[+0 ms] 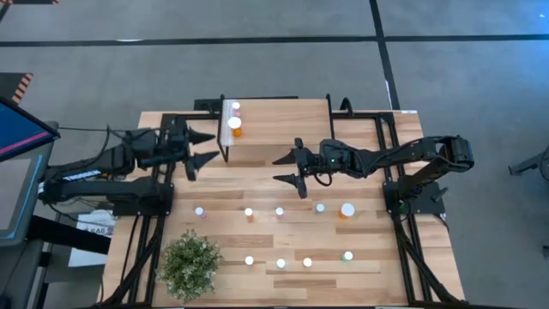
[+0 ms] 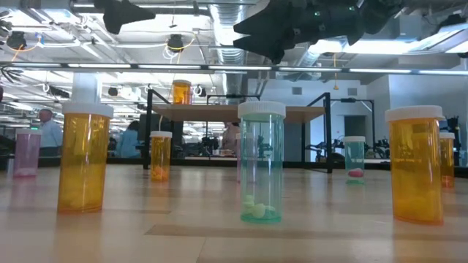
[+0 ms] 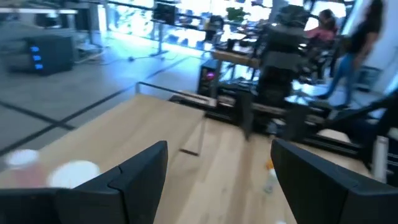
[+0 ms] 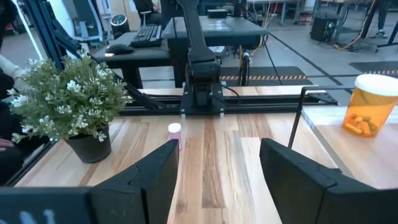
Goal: Pick and place medicine bottles onto shelf by color
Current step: Put the small transparent pill bottle on the shelf
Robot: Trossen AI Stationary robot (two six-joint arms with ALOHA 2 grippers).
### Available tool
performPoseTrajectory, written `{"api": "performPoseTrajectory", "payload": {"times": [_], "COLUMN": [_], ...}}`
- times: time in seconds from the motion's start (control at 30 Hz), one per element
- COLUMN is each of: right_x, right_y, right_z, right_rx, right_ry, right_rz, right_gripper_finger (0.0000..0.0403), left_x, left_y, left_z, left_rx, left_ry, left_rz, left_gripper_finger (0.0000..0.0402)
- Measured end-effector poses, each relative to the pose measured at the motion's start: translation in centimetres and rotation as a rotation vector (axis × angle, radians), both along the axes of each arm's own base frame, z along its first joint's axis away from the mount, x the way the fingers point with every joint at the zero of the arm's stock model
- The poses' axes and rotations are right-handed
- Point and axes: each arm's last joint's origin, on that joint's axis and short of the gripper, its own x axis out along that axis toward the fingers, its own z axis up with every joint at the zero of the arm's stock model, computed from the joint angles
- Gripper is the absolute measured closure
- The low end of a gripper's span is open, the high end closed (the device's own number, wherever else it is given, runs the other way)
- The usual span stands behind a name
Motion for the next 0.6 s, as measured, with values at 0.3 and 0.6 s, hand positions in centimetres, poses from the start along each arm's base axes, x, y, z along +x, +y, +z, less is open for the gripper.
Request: {"api": "performPoseTrajectory", "payload": {"times": [0.3, 0.6], "right_x": [0.0, -0.6], "right_y": [3.1, 6.2], "right_z": [-0.5, -2.2], "right_rx": [-0.005, 0.017], "right_ry": [0.055, 0.238], "right_rz": [0.098, 0.134], "right_gripper_finger": [0.0154, 0.0154], "left_x": [0.8, 1.3], "left_y": [-1.8, -3.9], "left_z": [-4.1, -6.6], "left_rx": [-0.020, -0.008], "left_ry": [-0.005, -0.060], "left_rz": [-0.138, -0.207], "left_gripper_finger": [0.0129, 0.0129]}}
